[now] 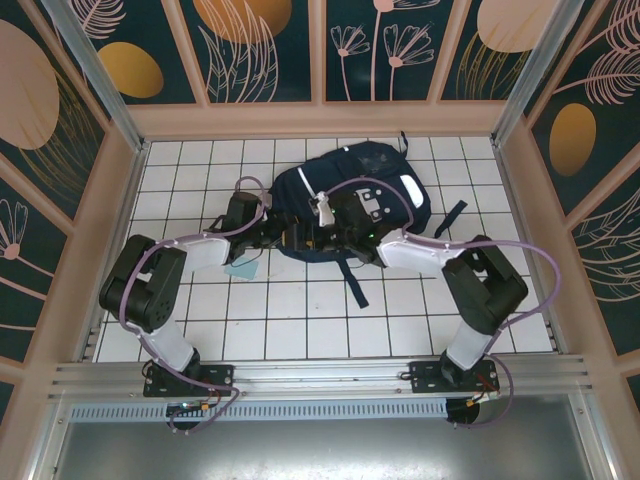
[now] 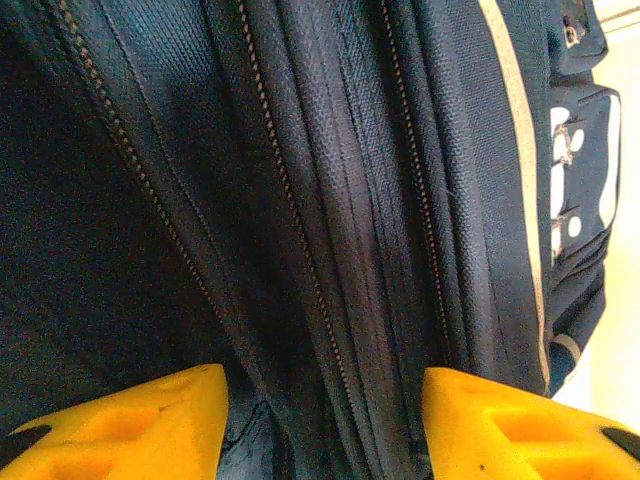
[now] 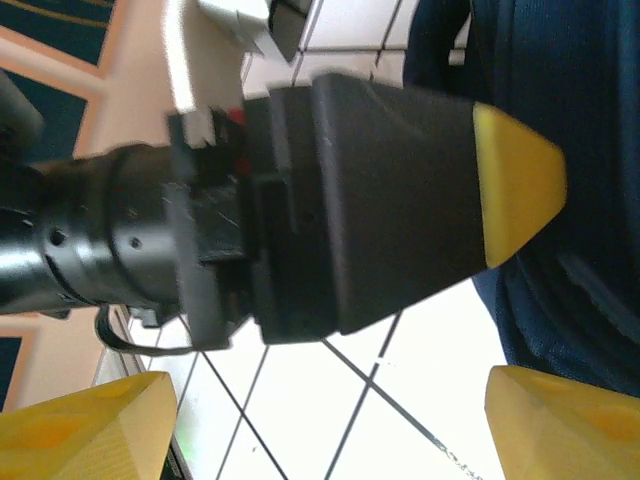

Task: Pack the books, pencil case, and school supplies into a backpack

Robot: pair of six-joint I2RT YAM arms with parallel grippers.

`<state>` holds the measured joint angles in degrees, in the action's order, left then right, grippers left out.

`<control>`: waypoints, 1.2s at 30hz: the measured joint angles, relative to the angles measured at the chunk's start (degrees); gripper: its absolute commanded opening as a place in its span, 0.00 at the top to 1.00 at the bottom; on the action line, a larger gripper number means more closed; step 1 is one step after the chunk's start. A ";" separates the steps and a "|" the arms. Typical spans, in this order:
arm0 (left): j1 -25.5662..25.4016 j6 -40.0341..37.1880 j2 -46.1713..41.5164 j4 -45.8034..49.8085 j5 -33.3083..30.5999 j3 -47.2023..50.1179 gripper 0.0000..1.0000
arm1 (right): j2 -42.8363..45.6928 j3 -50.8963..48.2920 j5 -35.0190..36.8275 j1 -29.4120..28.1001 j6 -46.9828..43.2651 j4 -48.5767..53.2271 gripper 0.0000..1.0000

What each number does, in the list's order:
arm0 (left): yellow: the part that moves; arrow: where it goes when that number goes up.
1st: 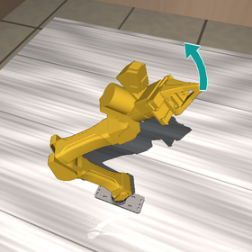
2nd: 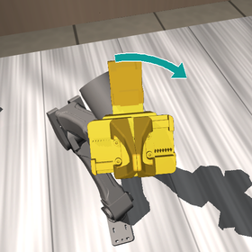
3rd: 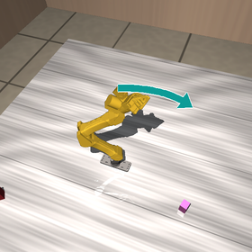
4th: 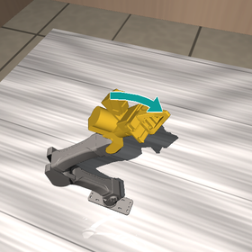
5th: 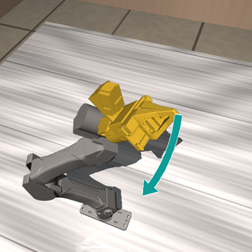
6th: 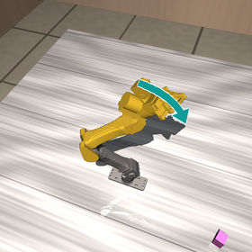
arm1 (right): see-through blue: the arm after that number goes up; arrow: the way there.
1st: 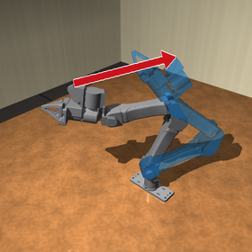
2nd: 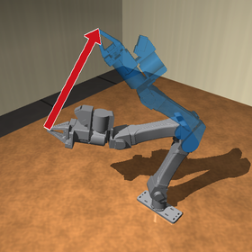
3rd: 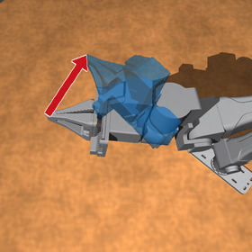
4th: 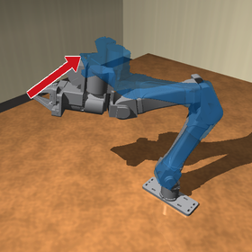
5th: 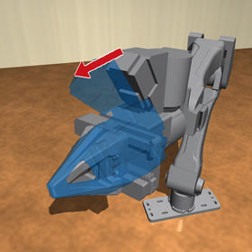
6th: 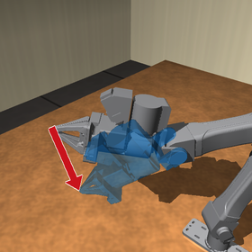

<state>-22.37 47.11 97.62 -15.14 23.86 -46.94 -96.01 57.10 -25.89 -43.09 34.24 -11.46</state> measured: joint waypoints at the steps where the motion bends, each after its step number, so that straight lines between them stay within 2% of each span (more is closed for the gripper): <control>1: 0.02 -0.52 -0.72 1.27 -0.66 -0.26 0.45 | 1.38 -0.50 0.57 0.17 -0.11 0.22 0.19; 8: 0.02 -6.86 -6.45 9.70 -6.60 -2.05 0.44 | 12.13 -7.39 6.14 4.59 -0.44 4.79 0.18; 12: -0.31 -13.14 -7.96 13.53 -7.17 -4.79 0.44 | 15.85 -9.53 9.25 9.03 0.44 7.80 0.18; 15: -0.72 -16.74 -7.85 15.76 -5.35 -7.52 0.43 | 17.25 -11.10 10.36 11.50 1.03 8.79 0.18; 21: -1.60 -18.91 -4.55 15.72 1.66 -12.87 0.46 | 17.38 -13.20 11.47 11.54 2.78 9.16 0.19; 27: -3.98 -28.28 3.48 20.94 5.77 -21.68 0.49 | 16.41 -15.13 14.51 13.55 8.24 8.74 0.21; 31: -4.74 -33.31 6.56 24.13 5.22 -23.26 0.49 | 15.30 -16.04 14.51 15.10 10.12 8.28 0.21; 36: -5.09 -35.36 8.00 26.38 2.14 -23.26 0.48 | 13.70 -16.06 13.81 15.96 11.13 7.23 0.21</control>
<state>-27.46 11.75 105.62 11.25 26.00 -70.19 -82.30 41.04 -12.08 -27.14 45.36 -4.23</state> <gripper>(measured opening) 0.513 0.792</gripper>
